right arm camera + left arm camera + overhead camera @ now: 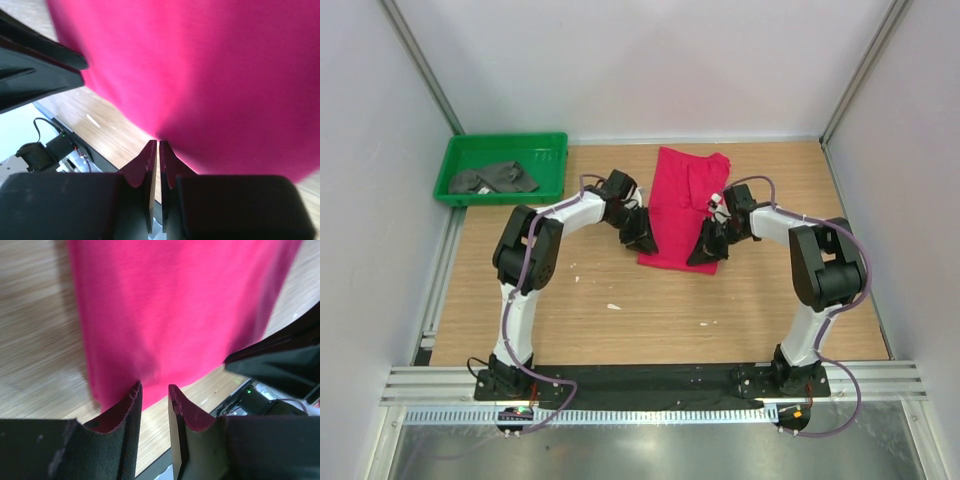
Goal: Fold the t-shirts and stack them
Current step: Fold the tshirt
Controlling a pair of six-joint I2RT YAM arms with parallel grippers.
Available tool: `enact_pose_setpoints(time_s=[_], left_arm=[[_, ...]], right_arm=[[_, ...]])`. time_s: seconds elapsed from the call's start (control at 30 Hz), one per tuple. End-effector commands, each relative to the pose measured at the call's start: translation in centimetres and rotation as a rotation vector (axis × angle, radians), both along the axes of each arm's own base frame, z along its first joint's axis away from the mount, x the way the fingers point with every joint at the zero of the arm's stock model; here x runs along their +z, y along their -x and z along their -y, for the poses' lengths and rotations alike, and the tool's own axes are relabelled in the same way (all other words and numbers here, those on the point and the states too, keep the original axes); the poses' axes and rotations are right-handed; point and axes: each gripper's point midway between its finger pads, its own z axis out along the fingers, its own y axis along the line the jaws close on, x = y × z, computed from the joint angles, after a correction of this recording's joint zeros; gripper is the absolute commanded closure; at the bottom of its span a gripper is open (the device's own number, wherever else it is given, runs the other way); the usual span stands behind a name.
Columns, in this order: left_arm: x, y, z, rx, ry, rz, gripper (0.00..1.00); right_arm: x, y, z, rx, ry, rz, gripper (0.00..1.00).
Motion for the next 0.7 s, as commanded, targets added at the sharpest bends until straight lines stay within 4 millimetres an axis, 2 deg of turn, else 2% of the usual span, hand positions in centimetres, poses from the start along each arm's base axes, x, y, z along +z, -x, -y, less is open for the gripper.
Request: enact_pose_setpoints(time_s=[0.0,0.03,0.1,0.17,0.2,0.23,0.27,0.3,0.4,0.43,0.47,0.5,0.53,0.57,0.6,0.63,0.67], left_arm=[[-1.7,1.2,-1.9,-0.024,-0.064,-0.022,0.72],[-1.9,1.4,-2.6,-0.024,-0.094,-0.010,0.71],[-1.5,1.8,-3.3,-0.042,-0.127,0.012,0.73],[-0.3,1.5,-4.3,-0.048,-0.171,0.087,0.73],[1.8,1.5,-4.7,-0.044,-0.174,0.137,0.71],[2.7,1.6,-5.1,-0.047,-0.182,0.167,0.68],[3.4,1.5,-5.9,-0.031,-0.215,0.190,0.64],[5.2,1.7,-6.3,-0.019,-0.212,0.231,0.58],[6.7,2.2,-6.7,0.040,-0.198,0.251,0.47],[6.9,3.0,-6.8,0.081,-0.176,0.228,0.46],[6.7,3.4,-6.8,0.112,-0.159,0.206,0.44],[7.0,3.3,-5.8,0.132,-0.083,0.210,0.42],[5.2,4.6,-6.1,0.160,-0.064,0.151,0.42],[6.5,3.2,-5.0,0.255,0.047,0.155,0.42],[6.6,3.3,-4.6,0.280,0.102,0.136,0.41],[6.3,3.3,-4.6,0.325,0.130,0.114,0.41],[6.1,2.9,-4.3,0.393,0.187,0.099,0.41]], right_arm=[[-0.6,0.0,1.9,-0.029,0.001,0.019,0.88],[-1.9,0.7,3.8,-0.056,0.051,-0.014,0.88],[-2.2,1.3,5.3,-0.067,0.092,-0.022,0.87],[-1.4,2.0,7.0,-0.089,0.144,-0.005,0.84],[-0.8,2.1,7.4,-0.092,0.158,0.010,0.80],[0.4,2.5,7.6,-0.093,0.166,0.034,0.77],[0.7,2.6,8.2,-0.105,0.198,0.048,0.70],[1.4,2.7,8.4,-0.113,0.206,0.067,0.66],[3.2,2.9,8.8,-0.178,0.214,0.119,0.54],[3.2,3.0,8.6,-0.202,0.202,0.132,0.50],[4.3,2.8,8.5,-0.258,0.175,0.162,0.45],[4.3,2.8,8.3,-0.299,0.157,0.165,0.41],[4.6,2.9,8.1,-0.332,0.131,0.178,0.38],[4.6,2.8,7.7,-0.366,0.081,0.227,0.32],[4.9,2.7,7.2,-0.457,0.019,0.200,0.30],[6.0,1.4,6.7,-0.494,-0.053,0.276,0.28],[4.8,2.7,6.6,-0.542,-0.094,0.252,0.27]])
